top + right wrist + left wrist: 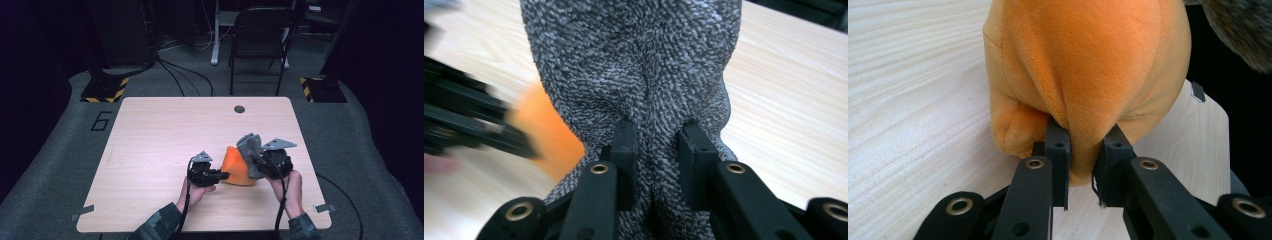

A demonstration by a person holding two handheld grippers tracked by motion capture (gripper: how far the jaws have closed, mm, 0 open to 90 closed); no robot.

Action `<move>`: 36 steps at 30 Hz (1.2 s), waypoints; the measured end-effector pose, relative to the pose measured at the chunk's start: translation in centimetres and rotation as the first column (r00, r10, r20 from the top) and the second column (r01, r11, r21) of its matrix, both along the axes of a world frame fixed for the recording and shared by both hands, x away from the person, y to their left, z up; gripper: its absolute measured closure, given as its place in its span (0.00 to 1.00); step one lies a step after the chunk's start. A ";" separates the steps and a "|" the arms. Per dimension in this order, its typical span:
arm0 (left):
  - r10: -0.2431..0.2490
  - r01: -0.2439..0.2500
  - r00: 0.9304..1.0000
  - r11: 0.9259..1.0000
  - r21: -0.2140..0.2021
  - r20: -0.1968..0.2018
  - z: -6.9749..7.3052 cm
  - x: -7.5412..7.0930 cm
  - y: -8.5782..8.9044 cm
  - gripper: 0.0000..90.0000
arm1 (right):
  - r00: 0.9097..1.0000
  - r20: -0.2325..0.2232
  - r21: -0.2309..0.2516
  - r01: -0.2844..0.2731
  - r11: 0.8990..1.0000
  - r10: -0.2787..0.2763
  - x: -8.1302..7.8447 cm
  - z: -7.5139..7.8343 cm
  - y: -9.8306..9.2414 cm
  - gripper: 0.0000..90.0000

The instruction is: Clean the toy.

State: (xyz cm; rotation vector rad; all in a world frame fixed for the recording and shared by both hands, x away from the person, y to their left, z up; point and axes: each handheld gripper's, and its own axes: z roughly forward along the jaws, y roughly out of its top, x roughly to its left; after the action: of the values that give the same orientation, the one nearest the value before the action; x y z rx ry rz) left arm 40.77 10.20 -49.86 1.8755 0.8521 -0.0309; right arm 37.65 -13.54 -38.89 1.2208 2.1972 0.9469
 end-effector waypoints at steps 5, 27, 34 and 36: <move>-0.002 0.002 1.000 1.000 0.021 0.004 -0.2 -0.2 -0.1 0.87 | 0.998 0.003 -0.045 -0.067 0.997 0.067 -0.2 -0.9 3.0 0.80; -0.018 0.016 0.999 0.999 0.045 0.041 -0.3 -0.3 -0.5 0.86 | 0.989 -0.091 -0.081 0.108 0.991 -0.115 2.0 -4.8 -2.7 0.80; -0.021 0.019 0.999 0.999 0.050 0.050 -0.3 -0.3 -0.5 0.86 | 0.971 -0.176 -0.132 0.141 0.981 -0.163 3.5 -8.6 -4.6 0.80; -0.022 0.019 0.999 0.999 0.050 0.050 -0.3 -0.4 -0.5 0.86 | 0.964 -0.206 -0.153 0.137 0.979 -0.167 3.9 -9.7 -4.7 0.80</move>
State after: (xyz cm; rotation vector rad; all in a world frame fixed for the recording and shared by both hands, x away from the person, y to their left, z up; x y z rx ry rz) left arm 40.42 9.67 -50.14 1.9232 0.8057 0.0245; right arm 41.54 -18.23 -48.55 1.4621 2.2515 0.6141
